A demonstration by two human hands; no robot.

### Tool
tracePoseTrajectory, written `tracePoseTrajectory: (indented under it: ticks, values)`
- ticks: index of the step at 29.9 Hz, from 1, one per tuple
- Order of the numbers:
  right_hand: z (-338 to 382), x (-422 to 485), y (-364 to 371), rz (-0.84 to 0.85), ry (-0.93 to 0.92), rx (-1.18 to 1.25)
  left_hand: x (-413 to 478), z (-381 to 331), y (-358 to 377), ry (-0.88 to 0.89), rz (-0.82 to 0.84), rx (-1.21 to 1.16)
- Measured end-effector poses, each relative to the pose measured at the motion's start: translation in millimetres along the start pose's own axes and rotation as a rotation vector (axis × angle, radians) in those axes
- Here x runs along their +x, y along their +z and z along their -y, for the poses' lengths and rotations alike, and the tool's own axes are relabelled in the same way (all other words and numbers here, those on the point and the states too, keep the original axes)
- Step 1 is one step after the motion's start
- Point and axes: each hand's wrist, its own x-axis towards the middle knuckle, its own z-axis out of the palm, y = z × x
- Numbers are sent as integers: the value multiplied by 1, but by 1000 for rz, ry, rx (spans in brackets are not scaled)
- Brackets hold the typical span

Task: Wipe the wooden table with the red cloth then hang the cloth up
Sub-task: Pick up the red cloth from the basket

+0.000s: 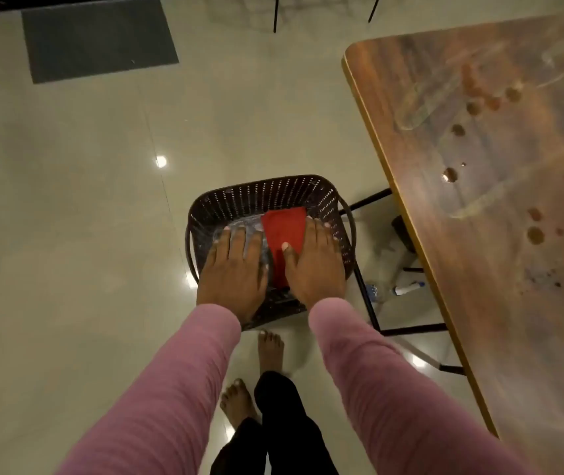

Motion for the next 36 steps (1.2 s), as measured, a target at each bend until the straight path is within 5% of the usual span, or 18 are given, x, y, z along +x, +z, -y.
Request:
tracePoseTrajectory:
  ticks: [7, 13, 25, 36]
  values:
    - [-6, 53, 22, 126, 253, 144, 41, 5, 27, -50, 81, -49]
    - [-11, 82, 29, 224, 607, 517, 59, 9, 37, -51, 122, -44]
    - [-14, 93, 54, 130, 609, 450, 64, 8, 65, -84, 176, -49]
    - [-14, 85, 28, 412, 483, 724, 51, 8, 44, -93, 145, -53]
